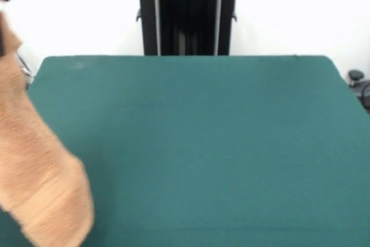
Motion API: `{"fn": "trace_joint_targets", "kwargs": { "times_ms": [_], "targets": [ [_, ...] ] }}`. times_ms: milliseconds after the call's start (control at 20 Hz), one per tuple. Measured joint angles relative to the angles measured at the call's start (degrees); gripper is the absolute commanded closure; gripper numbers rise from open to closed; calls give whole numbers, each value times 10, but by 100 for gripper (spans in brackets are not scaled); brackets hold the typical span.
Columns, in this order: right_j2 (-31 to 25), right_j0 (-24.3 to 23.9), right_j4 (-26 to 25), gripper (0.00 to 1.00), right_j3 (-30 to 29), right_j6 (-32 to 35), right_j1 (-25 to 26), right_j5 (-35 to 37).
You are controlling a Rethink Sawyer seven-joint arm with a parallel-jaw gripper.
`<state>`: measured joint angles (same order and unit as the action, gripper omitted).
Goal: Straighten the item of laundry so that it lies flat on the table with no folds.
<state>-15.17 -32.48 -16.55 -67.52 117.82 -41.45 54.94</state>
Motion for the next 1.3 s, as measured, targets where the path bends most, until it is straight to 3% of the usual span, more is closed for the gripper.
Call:
{"fn": "trace_joint_targets", "kwargs": {
  "times_ms": [600,1300],
  "targets": [
    [22,64,41,100,-15,0,-43,6],
    [71,153,80,100,-8,8,-42,34]
  ]
}}
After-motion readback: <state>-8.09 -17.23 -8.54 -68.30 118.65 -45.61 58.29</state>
